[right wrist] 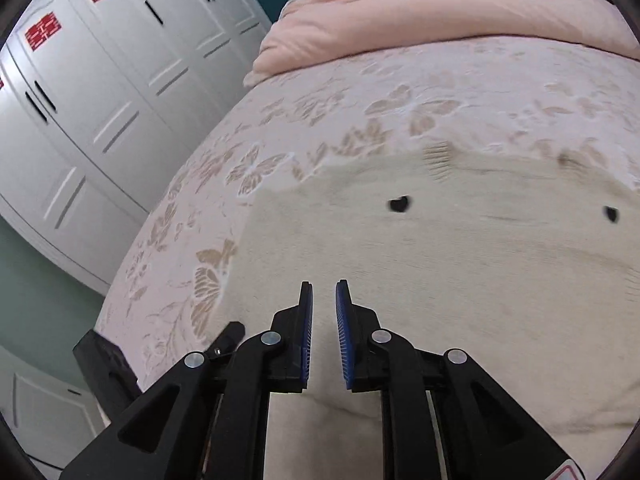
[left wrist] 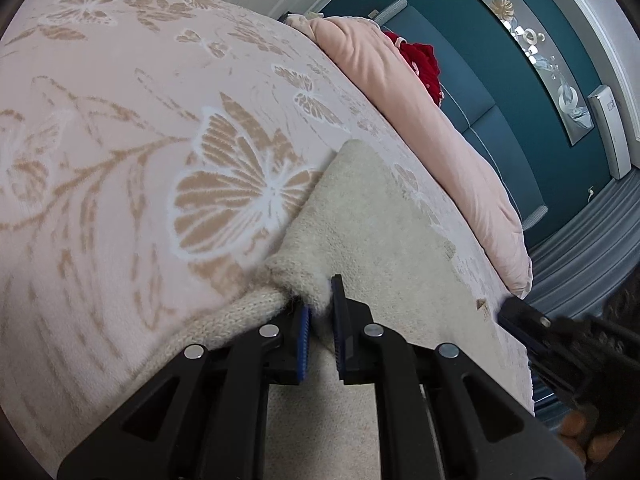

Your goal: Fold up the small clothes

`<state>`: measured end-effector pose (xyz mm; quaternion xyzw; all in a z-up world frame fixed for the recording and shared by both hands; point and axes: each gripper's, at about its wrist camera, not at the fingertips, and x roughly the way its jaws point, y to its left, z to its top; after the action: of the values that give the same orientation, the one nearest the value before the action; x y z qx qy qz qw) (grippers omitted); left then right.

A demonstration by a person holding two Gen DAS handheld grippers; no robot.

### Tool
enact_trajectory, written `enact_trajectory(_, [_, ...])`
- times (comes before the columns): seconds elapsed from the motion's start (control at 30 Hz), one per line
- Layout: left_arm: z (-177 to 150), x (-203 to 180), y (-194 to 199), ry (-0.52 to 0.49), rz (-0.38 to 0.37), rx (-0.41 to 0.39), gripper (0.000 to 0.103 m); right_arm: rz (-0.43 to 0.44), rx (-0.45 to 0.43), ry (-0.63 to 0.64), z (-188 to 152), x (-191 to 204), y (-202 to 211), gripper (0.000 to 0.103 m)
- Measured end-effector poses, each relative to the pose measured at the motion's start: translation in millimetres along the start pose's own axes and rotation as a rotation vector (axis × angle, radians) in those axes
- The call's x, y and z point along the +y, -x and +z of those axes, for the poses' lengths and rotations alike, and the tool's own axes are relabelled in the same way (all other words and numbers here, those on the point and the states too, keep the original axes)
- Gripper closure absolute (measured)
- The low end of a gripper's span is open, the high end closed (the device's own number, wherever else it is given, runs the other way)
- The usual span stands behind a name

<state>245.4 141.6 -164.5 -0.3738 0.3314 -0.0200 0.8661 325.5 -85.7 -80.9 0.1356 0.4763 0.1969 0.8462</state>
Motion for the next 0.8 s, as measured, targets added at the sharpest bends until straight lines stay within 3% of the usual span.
enact_trajectory(0.13, [-2,1,0,-0.002,-0.012,-0.012,0.093,-0.022,0.116,0.018,10,26,-72,0.090])
enact_trajectory(0.17, [-2,2,0,-0.002,-0.015,-0.014,0.093,-0.055,0.134,0.024,11,27,-86,0.097])
enact_trajectory(0.27, [-3,3,-1,0.000,-0.023,-0.020,0.093,-0.087,0.101,0.010,25,29,-95,0.097])
enact_trajectory(0.37, [-5,3,0,-0.001,-0.025,-0.026,0.093,-0.040,0.077,0.010,41,41,-97,0.093])
enact_trajectory(0.47, [-6,4,0,-0.001,-0.025,-0.028,0.093,-0.123,0.145,0.066,48,48,-128,0.097])
enact_trajectory(0.57, [-6,4,1,-0.002,-0.024,-0.028,0.093,-0.150,0.140,0.033,62,49,-145,0.101])
enact_trajectory(0.67, [-7,3,1,-0.002,-0.025,-0.028,0.093,-0.163,0.127,0.018,74,52,-141,0.102])
enact_trajectory(0.8, [-7,4,0,0.000,-0.028,-0.029,0.093,-0.047,-0.023,-0.017,48,31,-65,0.101])
